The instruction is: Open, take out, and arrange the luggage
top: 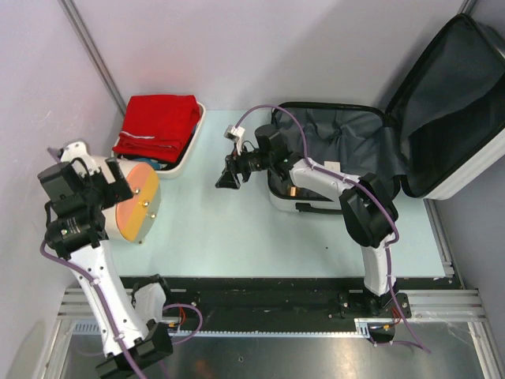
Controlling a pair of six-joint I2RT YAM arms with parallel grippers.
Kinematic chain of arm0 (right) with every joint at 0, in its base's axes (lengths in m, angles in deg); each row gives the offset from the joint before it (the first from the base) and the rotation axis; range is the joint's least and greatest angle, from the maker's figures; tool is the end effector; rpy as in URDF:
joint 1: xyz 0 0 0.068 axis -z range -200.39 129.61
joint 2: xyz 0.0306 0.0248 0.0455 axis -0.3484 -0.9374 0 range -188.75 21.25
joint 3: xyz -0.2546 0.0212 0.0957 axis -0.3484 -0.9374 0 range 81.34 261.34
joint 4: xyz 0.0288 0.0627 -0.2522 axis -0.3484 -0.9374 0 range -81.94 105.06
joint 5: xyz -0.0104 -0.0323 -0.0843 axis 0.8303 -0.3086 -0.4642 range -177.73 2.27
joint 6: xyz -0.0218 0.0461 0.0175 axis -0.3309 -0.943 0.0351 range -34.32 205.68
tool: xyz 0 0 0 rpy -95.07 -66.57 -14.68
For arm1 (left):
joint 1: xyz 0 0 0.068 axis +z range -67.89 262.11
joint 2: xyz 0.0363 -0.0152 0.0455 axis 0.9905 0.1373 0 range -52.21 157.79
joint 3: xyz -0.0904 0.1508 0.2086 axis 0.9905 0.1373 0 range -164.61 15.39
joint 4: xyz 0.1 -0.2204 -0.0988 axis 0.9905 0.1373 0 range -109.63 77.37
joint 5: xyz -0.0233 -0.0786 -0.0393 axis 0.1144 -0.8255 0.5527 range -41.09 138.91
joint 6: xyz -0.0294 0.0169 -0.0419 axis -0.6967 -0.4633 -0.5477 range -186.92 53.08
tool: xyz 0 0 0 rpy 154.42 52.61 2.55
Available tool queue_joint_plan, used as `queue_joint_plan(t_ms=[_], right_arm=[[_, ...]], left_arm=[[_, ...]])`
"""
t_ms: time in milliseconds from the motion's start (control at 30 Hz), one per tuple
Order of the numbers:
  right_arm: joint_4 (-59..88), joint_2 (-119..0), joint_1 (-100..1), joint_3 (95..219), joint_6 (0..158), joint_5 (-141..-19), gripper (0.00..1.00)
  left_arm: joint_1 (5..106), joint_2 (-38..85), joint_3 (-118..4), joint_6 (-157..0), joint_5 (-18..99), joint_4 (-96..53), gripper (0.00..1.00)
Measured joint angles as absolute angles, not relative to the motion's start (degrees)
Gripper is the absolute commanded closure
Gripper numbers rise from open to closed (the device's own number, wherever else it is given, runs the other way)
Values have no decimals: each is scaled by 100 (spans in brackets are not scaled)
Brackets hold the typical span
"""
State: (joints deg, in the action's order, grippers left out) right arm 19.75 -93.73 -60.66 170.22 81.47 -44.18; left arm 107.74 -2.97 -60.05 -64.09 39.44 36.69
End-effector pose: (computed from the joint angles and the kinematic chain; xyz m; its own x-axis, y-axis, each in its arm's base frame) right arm 0.3434 0.3231 0.2624 -0.3481 -0.2252 -0.9100 -0.9349 0.1553 0.3191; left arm 0.1246 0.0533 0.4207 -0.4666 -0.1698 -0.8680 -0.2756 0.9605 -0.0398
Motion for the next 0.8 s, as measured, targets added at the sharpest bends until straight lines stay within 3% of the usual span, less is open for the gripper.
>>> queue_joint_plan(t_ms=[267, 800], right_arm=[[2141, -9482, -6029, 17153, 7996, -4424, 28], [2091, -9379, -5576, 17114, 8140, -4433, 27]], left_arm=[[11847, -262, -5087, -7464, 4241, 4202, 4], [12044, 83, -4462, -8343, 2534, 3148, 3]])
